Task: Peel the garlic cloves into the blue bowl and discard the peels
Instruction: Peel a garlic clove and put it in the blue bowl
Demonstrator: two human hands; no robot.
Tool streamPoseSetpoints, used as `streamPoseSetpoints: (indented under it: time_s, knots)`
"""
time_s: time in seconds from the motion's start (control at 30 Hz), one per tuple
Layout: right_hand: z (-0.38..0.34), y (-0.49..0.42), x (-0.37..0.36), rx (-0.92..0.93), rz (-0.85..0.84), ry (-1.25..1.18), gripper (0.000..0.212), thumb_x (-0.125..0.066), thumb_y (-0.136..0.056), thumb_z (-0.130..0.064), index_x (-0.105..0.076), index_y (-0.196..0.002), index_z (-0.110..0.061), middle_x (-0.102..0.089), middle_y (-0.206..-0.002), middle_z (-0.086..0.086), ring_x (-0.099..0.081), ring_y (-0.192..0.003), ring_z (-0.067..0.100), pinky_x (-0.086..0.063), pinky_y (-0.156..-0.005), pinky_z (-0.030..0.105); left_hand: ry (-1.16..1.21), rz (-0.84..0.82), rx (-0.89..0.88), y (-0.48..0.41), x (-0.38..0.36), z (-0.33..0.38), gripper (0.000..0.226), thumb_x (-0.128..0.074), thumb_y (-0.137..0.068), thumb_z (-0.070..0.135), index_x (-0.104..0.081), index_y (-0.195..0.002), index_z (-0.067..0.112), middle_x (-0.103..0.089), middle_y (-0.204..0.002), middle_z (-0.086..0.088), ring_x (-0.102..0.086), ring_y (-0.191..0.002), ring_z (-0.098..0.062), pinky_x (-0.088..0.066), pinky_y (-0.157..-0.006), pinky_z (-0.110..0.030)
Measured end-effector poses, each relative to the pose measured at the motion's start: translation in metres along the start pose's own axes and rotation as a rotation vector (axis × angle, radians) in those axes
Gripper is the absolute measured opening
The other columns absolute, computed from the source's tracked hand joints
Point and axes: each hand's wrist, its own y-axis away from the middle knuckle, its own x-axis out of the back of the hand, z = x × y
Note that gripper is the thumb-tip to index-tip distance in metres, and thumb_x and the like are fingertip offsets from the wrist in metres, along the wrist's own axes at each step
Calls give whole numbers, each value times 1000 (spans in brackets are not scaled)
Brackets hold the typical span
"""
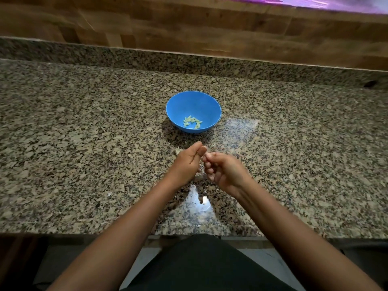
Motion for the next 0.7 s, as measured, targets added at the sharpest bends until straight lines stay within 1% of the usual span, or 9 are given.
streamPoseSetpoints:
  time_s: [0.03,0.13,0.17,0.27,0.37,0.47,0.6,0.63,0.7]
  knots:
    - [2,1,0,43,12,84,22,-44,-96,-7,-55,-78,-6,-48,-60,2,-42,-45,8,-35,-42,18,2,7,27,0,-1,0,27,-37,-101,29,-48,-77,22,-51,-64,2,-48,-53,-10,-41,-51,-26]
    - [5,2,8,275,133,687,18,-51,-94,-9,-61,-80,-15,-59,-68,5,-47,-51,9,-41,-48,23,183,-57,202,0,-2,3,29,-35,-101,31,-52,-82,18,-47,-54,8,-44,-42,-7,-40,-43,-23]
    - [5,1,10,307,137,800,19,-51,-94,-9,-61,-81,-18,-61,-72,5,-48,-52,8,-43,-50,23,239,-90,240,0,-2,3,28,-36,-101,32,-54,-85,17,-46,-54,9,-43,-41,-6,-40,-42,-23]
    - [1,-2,11,196,34,672,20,-45,-97,-8,-59,-85,-15,-61,-76,3,-54,-52,5,-47,-56,29,208,-119,238,-2,-1,-3,26,-36,-101,33,-54,-91,16,-53,-69,1,-46,-43,-7,-40,-41,-20]
    - [-1,-4,10,155,-14,643,17,-42,-98,-9,-58,-91,-10,-60,-77,3,-55,-56,10,-49,-58,31,150,-81,215,-2,0,-8,26,-36,-100,35,-50,-89,17,-53,-72,-2,-48,-41,-7,-36,-39,-17]
    - [1,-7,10,163,5,505,17,-44,-97,-7,-59,-93,1,-59,-73,4,-53,-55,11,-48,-52,24,189,-61,221,-3,-2,-8,26,-35,-100,34,-50,-90,16,-52,-70,1,-48,-43,-9,-37,-39,-17]
    - [2,-12,9,107,55,238,17,-48,-95,-4,-59,-88,6,-57,-68,9,-52,-50,11,-47,-45,19,311,-40,240,-5,-5,-8,27,-34,-100,35,-49,-88,15,-50,-64,2,-48,-44,-9,-40,-42,-19]
    - [3,-14,9,112,78,255,16,-49,-94,-4,-59,-88,7,-57,-68,10,-52,-50,11,-47,-45,20,292,-34,233,-6,-6,-9,28,-35,-100,36,-49,-86,15,-49,-63,2,-48,-44,-10,-40,-42,-20]
    - [6,-14,10,188,149,501,13,-54,-92,-8,-61,-84,0,-59,-69,7,-53,-52,11,-50,-49,24,247,-9,232,-5,-9,-12,29,-37,-100,37,-48,-84,15,-43,-59,2,-47,-43,-11,-40,-43,-22]
